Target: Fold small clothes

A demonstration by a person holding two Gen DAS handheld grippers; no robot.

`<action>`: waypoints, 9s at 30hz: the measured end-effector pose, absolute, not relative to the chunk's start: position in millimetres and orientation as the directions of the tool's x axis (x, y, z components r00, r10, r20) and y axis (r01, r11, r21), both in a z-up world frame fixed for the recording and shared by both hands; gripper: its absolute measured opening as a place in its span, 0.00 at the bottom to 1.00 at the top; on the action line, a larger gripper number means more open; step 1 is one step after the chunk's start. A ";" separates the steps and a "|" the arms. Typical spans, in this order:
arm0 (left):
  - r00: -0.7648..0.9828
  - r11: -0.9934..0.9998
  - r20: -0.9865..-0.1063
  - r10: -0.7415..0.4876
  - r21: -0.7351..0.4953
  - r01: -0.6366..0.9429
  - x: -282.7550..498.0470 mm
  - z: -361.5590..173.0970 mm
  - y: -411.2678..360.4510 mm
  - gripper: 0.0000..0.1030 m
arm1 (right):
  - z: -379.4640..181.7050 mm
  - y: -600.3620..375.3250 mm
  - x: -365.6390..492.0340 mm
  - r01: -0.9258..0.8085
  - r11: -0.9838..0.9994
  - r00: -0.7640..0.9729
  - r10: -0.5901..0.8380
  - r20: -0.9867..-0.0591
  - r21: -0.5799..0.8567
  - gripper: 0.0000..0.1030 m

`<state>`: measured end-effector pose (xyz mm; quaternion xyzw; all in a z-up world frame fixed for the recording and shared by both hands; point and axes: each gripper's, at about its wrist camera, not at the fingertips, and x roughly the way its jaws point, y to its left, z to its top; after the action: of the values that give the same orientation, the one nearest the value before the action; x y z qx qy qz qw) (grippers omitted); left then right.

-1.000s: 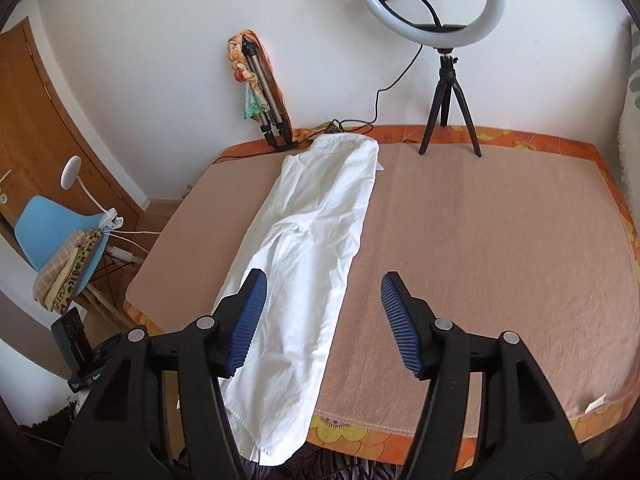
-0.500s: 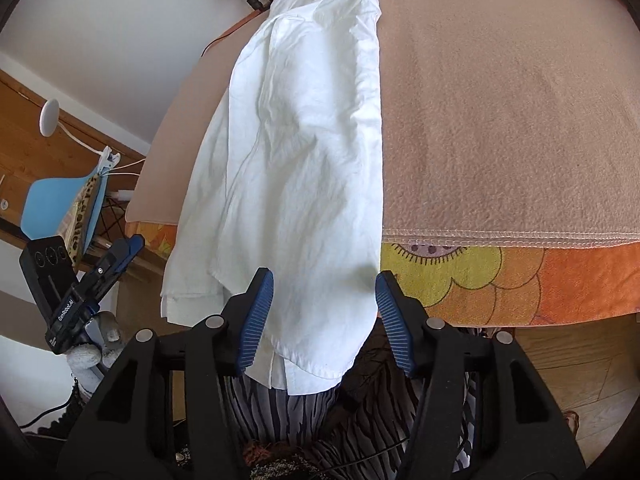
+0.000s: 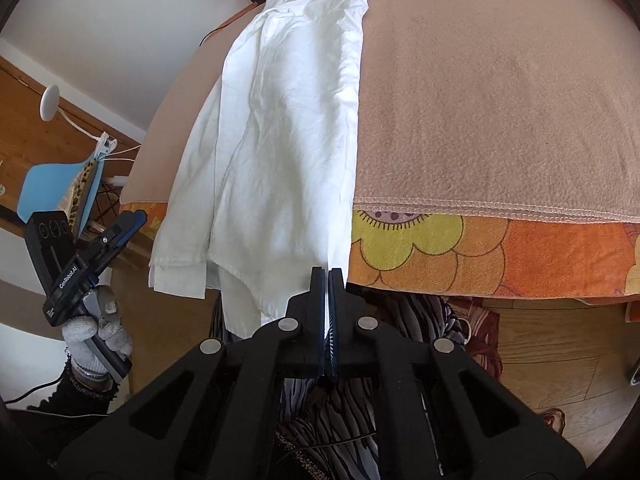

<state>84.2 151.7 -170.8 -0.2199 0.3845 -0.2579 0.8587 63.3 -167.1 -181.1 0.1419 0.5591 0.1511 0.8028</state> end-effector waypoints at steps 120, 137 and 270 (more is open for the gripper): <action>0.535 0.773 -0.590 -0.604 -0.598 0.212 83.8 -170.8 178.1 0.43 | -55.6 -218.1 337.1 -0.205 0.899 0.595 0.429 -0.680 0.387 0.50; 0.432 0.722 -0.606 -0.668 -0.668 0.179 74.9 -209.9 155.7 0.43 | -117.2 -199.6 72.0 -0.244 0.856 0.497 0.514 -0.699 0.456 0.78; 0.542 0.854 -0.679 -0.495 -0.495 0.159 269.2 -179.2 126.4 0.44 | -135.0 -102.6 272.3 -0.287 0.855 0.347 0.513 -0.785 0.433 0.37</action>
<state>269.2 126.4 -179.2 -0.1912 0.4388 -0.1907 0.8571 272.3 -102.6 -135.0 0.1100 0.5156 0.2459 0.8134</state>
